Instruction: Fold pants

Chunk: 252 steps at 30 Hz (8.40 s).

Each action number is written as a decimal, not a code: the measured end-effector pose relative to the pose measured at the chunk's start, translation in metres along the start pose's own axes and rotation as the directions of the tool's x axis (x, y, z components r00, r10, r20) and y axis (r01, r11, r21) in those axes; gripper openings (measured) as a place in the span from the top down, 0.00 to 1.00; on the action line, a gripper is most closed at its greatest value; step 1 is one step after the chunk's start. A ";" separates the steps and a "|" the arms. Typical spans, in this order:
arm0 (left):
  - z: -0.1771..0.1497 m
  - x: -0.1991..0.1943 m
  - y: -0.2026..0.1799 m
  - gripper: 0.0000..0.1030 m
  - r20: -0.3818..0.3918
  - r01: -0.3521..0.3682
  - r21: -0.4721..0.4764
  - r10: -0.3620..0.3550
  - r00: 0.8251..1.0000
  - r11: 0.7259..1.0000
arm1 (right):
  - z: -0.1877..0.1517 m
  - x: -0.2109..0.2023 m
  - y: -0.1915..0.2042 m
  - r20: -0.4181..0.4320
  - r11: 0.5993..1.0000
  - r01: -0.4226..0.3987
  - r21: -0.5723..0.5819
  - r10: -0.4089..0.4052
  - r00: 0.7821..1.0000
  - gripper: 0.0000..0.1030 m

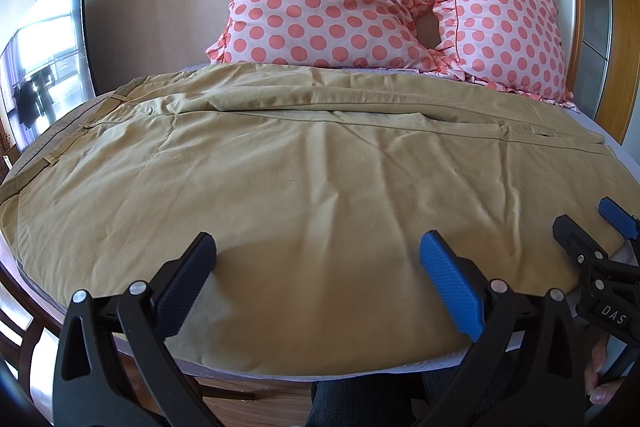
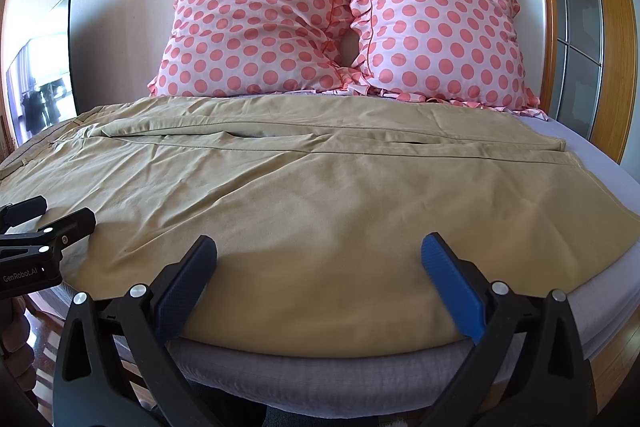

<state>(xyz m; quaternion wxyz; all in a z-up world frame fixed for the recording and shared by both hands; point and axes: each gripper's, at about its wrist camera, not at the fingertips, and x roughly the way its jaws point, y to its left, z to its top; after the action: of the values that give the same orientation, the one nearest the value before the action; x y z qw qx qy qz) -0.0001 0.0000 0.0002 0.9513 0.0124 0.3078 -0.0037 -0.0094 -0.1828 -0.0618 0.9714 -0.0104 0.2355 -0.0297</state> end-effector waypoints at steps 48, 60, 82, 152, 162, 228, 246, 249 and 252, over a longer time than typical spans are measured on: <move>0.000 0.000 0.000 0.02 0.005 -0.001 0.001 0.001 1.000 1.000 | 0.000 0.000 0.000 0.001 1.000 0.000 0.000 0.000 1.000 0.01; 0.007 0.000 0.004 0.02 -0.028 0.012 0.012 -0.012 1.000 1.000 | 0.030 -0.001 -0.027 -0.017 0.999 -0.034 0.041 0.035 0.999 0.01; 0.113 0.063 0.075 0.02 0.013 -0.092 -0.123 0.094 0.995 0.988 | 0.181 0.260 -0.277 -0.513 0.669 0.587 0.457 -0.340 0.788 0.33; 0.203 0.208 0.218 1.00 -0.346 -0.214 -0.513 0.028 0.938 0.832 | 0.007 -0.036 -0.279 0.228 0.540 -0.218 0.813 0.050 0.972 0.97; 0.226 0.165 0.191 0.23 -0.204 -0.092 -0.570 -0.032 0.978 0.816 | -0.001 -0.042 -0.278 0.192 0.577 -0.180 0.797 0.041 0.980 0.97; -0.049 -0.048 0.281 0.50 0.011 0.053 -0.735 -0.067 0.998 0.676 | -0.038 -0.078 -0.295 0.055 0.600 0.053 0.799 -0.159 0.986 0.58; -0.066 -0.076 0.254 0.11 0.161 0.215 -0.614 -0.146 0.976 0.760 | 0.097 -0.001 0.011 -0.003 0.798 -0.593 0.104 0.597 0.802 0.94; -0.064 -0.078 0.242 0.06 0.153 0.209 -0.553 -0.149 0.977 0.807 | 0.064 0.011 0.081 -0.228 0.795 -0.601 -0.081 0.572 0.788 0.66; -0.064 -0.071 0.234 0.06 0.126 0.198 -0.516 -0.155 0.980 0.833 | 0.048 0.005 0.082 -0.229 0.789 -0.608 -0.092 0.577 0.784 0.35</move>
<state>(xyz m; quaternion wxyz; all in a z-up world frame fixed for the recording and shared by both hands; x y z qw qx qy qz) -0.0916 0.2359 -0.0055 0.9253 -0.2768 0.2590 -0.0077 0.0212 -0.1014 -0.0242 0.9002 -0.0110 0.3194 0.2958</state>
